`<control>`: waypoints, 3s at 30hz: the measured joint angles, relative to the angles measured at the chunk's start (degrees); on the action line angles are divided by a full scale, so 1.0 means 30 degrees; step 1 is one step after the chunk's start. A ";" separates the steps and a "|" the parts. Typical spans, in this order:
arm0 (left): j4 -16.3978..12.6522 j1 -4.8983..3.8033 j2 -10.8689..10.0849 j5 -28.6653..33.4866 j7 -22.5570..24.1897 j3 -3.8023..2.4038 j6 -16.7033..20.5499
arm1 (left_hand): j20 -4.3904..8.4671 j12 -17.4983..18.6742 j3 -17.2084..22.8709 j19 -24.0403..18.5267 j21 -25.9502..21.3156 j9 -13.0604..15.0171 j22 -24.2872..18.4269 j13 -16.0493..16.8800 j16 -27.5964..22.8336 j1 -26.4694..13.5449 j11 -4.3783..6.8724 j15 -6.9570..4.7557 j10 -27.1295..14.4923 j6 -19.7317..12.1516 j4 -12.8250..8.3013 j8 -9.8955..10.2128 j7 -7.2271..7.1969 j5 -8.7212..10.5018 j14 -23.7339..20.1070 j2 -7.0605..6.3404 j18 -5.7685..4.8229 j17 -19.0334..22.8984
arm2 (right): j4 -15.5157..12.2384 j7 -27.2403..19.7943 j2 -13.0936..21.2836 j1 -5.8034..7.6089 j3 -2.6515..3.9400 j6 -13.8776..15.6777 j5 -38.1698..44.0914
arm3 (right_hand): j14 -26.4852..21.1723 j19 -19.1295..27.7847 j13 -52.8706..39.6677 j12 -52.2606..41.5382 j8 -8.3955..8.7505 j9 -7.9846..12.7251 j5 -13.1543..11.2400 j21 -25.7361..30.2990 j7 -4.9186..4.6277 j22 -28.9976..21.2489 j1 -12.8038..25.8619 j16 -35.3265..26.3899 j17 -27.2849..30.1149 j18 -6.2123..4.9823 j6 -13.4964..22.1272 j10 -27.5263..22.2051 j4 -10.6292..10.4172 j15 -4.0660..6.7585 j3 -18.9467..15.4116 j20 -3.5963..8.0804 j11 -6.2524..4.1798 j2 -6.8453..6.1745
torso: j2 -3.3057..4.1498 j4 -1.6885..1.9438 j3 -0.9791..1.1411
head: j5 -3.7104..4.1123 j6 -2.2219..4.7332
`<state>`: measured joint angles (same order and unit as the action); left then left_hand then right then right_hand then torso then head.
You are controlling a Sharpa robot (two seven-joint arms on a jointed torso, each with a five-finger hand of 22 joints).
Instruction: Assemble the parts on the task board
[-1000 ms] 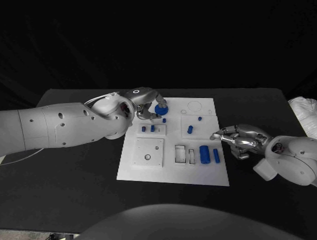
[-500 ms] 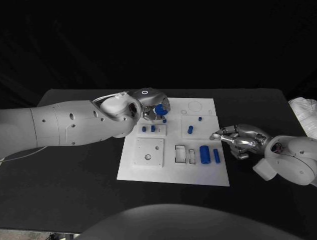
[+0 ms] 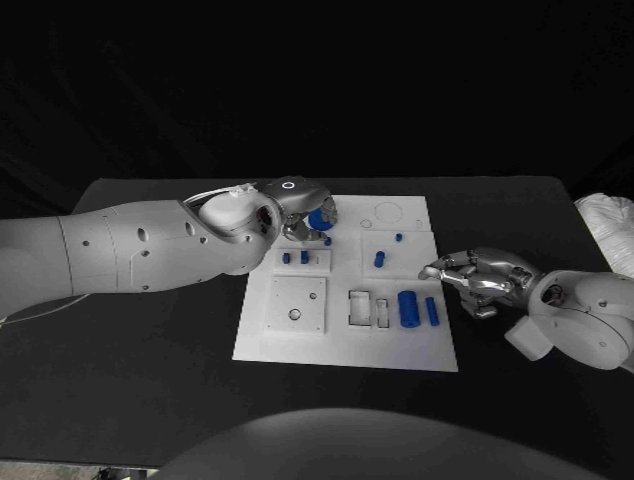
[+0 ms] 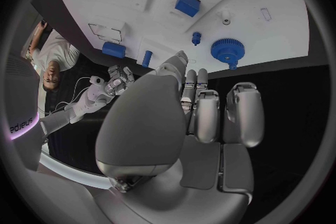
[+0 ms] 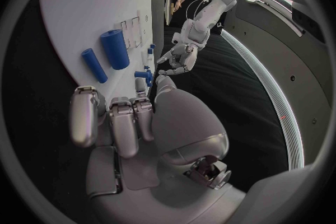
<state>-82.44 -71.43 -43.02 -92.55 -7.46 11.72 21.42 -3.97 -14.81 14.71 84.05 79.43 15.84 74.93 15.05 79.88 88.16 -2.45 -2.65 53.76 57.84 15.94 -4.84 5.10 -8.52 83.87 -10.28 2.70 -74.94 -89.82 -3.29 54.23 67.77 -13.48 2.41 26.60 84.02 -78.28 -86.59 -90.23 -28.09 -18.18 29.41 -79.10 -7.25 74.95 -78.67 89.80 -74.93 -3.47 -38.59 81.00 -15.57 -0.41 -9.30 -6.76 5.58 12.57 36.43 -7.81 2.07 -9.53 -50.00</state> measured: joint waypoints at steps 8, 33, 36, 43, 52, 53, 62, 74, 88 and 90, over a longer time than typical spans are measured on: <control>0.0063 0.0000 -0.0008 -0.0049 0.0000 -0.0002 -0.0085 | 0.0000 0.0000 0.0000 -0.0001 0.0000 -0.0056 -0.0001 -0.0076 0.0000 0.0011 0.0002 0.0000 0.0139 0.0107 0.0000 0.0000 0.0031 0.0000 -0.0001 0.0011 -0.0001 0.0002 | -0.0025 -0.0036 0.0029 0.0001 0.0003 0.0000 0.0000 | 0.0000 0.0000 0.0000 -0.0025 0.0000 0.0000 0.0000 0.0000 0.0000 -0.0001 0.0000 0.0000 0.0002 -0.0001 0.0000 -0.0003 0.0000 -0.0002 0.0000 0.0000 -0.0003 0.0000 | -0.0004 -0.0009 -0.0009 | -0.0079 0.0000; 0.0332 -0.0001 -0.0013 -0.0039 0.0006 0.0000 -0.0318 | 0.0000 0.0000 0.0001 -0.0002 -0.0145 -0.0221 -0.0004 -0.0226 -0.0001 0.0085 0.0000 0.0000 0.0544 0.0138 0.0001 0.0001 0.0000 0.0001 -0.0002 0.0086 0.0001 0.0008 | 0.0016 -0.0067 0.0007 0.0004 0.0003 -0.0009 0.0000 | 0.0001 0.0000 0.0000 0.0008 0.0000 0.0000 0.0000 0.0000 0.0000 -0.0007 0.0000 0.0000 0.0005 -0.0001 0.0000 -0.0014 0.0000 -0.0071 0.0000 0.0000 -0.0013 0.0000 | -0.0024 -0.0016 -0.0002 | -0.0024 0.0000; 0.0436 -0.0001 0.0050 -0.0039 -0.0005 0.0001 -0.0396 | 0.0001 0.0000 0.0005 -0.0001 -0.0145 -0.0249 -0.0004 -0.0259 -0.0001 0.0085 0.0000 0.0000 0.0544 0.0138 -0.0003 0.0001 0.0000 0.0001 -0.0002 0.0085 -0.0002 0.0008 | 0.0019 -0.0068 0.0004 0.0004 0.0003 -0.0012 0.0000 | 0.0002 0.0000 0.0000 0.0007 0.0000 0.0000 0.0000 0.0000 0.0000 -0.0007 0.0000 0.0000 0.0006 -0.0001 0.0000 -0.0014 0.0000 -0.0072 0.0000 0.0000 -0.0014 0.0000 | -0.0024 -0.0015 -0.0002 | -0.0004 0.0000; 0.0685 0.0003 0.0267 -0.0043 -0.0021 0.0005 -0.0568 | 0.0000 0.0000 0.0052 -0.0002 -0.0146 -0.0279 -0.0004 -0.0294 -0.0001 0.0085 0.0003 0.0000 0.0684 0.0139 -0.0049 0.0001 0.0000 0.0001 -0.0002 0.0086 -0.0002 0.0010 | 0.0051 -0.0073 -0.0025 0.0001 0.0005 -0.0019 0.0000 | 0.0004 0.0000 0.0001 0.0000 0.0000 0.0000 0.0000 0.0000 0.0000 -0.0009 0.0000 0.0000 0.0007 0.0000 0.0000 -0.0014 0.0000 -0.0077 0.0000 0.0000 -0.0014 0.0000 | -0.0024 -0.0016 -0.0004 | 0.0004 0.0000; 0.0226 0.0008 -0.0342 0.0019 0.0112 0.0006 0.0435 | 0.0151 -0.6274 -0.0982 -0.0011 0.0502 -0.0226 -0.0006 0.3717 0.0964 -0.1857 0.0587 -0.0247 0.4339 0.1881 -0.0037 -0.1047 -0.0498 -0.0525 0.0037 0.0711 0.0002 0.0012 | 0.0079 -0.0086 -0.0035 0.0001 0.0005 -0.0028 0.0000 | 0.0008 0.0000 0.0001 -0.0025 0.0000 0.0000 0.0000 0.0000 0.0000 -0.0010 0.0000 0.0000 0.0008 0.0000 0.0000 -0.0015 0.0000 -0.0083 0.0000 0.0000 -0.0014 0.0000 | -0.0020 -0.0018 0.0000 | -0.0070 0.0000; 0.0080 0.0008 -0.0525 0.0042 0.0141 0.0006 0.0664 | 0.0252 -0.8178 -0.1105 -0.0028 0.0603 -0.0071 -0.0005 0.5405 0.1103 -0.2027 0.0654 -0.0263 0.4395 0.2121 -0.0032 -0.1363 -0.0597 -0.0536 0.0037 0.0880 0.0000 0.0012 | 0.0079 -0.0087 -0.0027 0.0002 0.0005 -0.0028 0.0000 | 0.0009 0.0000 0.0001 -0.0026 0.0000 0.0000 0.0000 0.0000 0.0000 -0.0011 0.0000 0.0000 0.0007 -0.0001 0.0000 -0.0015 0.0000 -0.0084 0.0000 0.0000 -0.0014 0.0000 | -0.0020 -0.0016 0.0000 | -0.0079 0.0000; -0.2270 -0.0116 -0.3297 0.0168 -0.0317 0.0017 0.1731 | 0.1084 -2.4728 -0.1904 -0.0011 0.1782 0.4111 -0.0006 1.9917 0.3327 -0.4247 0.1921 -0.1134 0.9985 0.2195 0.0198 -0.6158 -0.1615 -0.1469 0.0032 0.1332 -0.0318 -0.0003 | -0.0014 -0.0088 0.0182 0.0007 0.0001 -0.0014 -0.0001 | -0.0036 0.0000 0.0004 -0.0045 0.0000 0.0000 0.0000 0.0000 0.0000 -0.0012 0.0000 0.0000 0.0009 0.0000 -0.0001 -0.0015 -0.0055 -0.0041 0.0055 0.0000 -0.0014 0.0000 | -0.0095 0.0000 0.0037 | -0.0038 0.0000; -0.4432 -0.0206 -0.5561 -0.0049 -0.4753 0.0359 -0.0281 | 0.1370 -2.5017 -0.1650 -0.0005 0.2051 0.8702 -0.0007 1.9966 0.3327 -0.7494 0.2132 -0.1334 1.0038 0.0943 0.0343 -0.9406 -0.1917 -0.1816 0.0031 0.1270 -0.0310 0.0000 | -0.0116 -0.0071 0.0326 0.0006 0.0004 0.0013 -0.0001 | -0.0036 0.0000 0.0003 0.0008 0.0000 0.0000 0.0000 0.0000 0.0000 -0.0013 0.0000 0.0000 -0.0007 -0.0001 0.0000 -0.0015 -0.0055 -0.0043 0.0054 0.0000 -0.0014 0.0000 | -0.0097 0.0024 0.0048 | -0.0035 0.0000; -0.4360 -0.0118 -0.5485 0.0449 -0.7535 0.0493 -0.1695 | 0.1370 -2.5017 -0.1115 -0.0005 0.1846 0.9363 -0.0007 1.9963 0.3327 -0.8412 0.2131 -0.1334 1.0037 0.0461 0.0249 -0.9351 -0.1851 -0.2154 0.0031 0.1433 -0.0311 0.0003 | -0.0107 -0.0058 0.0291 0.0006 0.0004 0.0031 0.0000 | -0.0032 0.0000 0.0002 -0.0002 0.0000 0.0000 0.0000 0.0000 0.0000 -0.0014 0.0000 0.0000 -0.0004 0.0000 0.0000 -0.0015 -0.0055 -0.0050 0.0055 0.0000 -0.0014 0.0000 | -0.0081 0.0011 0.0035 | -0.0082 0.0000; -0.4311 -0.0114 -0.5413 0.0560 -0.7575 0.0494 -0.1667 | 0.1369 -2.5017 -0.0985 -0.0005 0.1846 0.9471 -0.0007 1.9963 0.3327 -0.8131 0.2130 -0.1334 1.0037 0.0297 0.0255 -0.9351 -0.1879 -0.2264 0.0031 0.1331 -0.0310 0.0004 | -0.0106 -0.0058 0.0284 0.0006 0.0004 0.0033 0.0000 | -0.0031 0.0000 0.0003 -0.0004 0.0000 0.0000 0.0000 0.0000 0.0000 -0.0015 0.0000 0.0000 -0.0003 -0.0001 0.0000 -0.0016 -0.0055 -0.0051 0.0055 0.0000 -0.0014 0.0000 | -0.0086 0.0009 0.0035 | -0.0101 0.0000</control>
<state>-95.37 -71.77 -59.26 -90.88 -30.18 13.20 16.42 0.13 -89.86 11.76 84.03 84.97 44.25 74.91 74.94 89.86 63.76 3.94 -6.65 83.87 58.73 16.71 -32.90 -0.54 -15.31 83.97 -6.29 1.77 -74.93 -90.14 -3.46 55.08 67.79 -13.47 2.51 26.60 83.93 -78.28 -86.58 -90.24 -28.09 -18.18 29.41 -79.10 -7.25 74.90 -78.67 89.80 -74.94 -3.47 -38.59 80.95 -15.74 -0.56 -9.14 -6.76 5.54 12.57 36.17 -7.78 2.17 -9.83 -50.00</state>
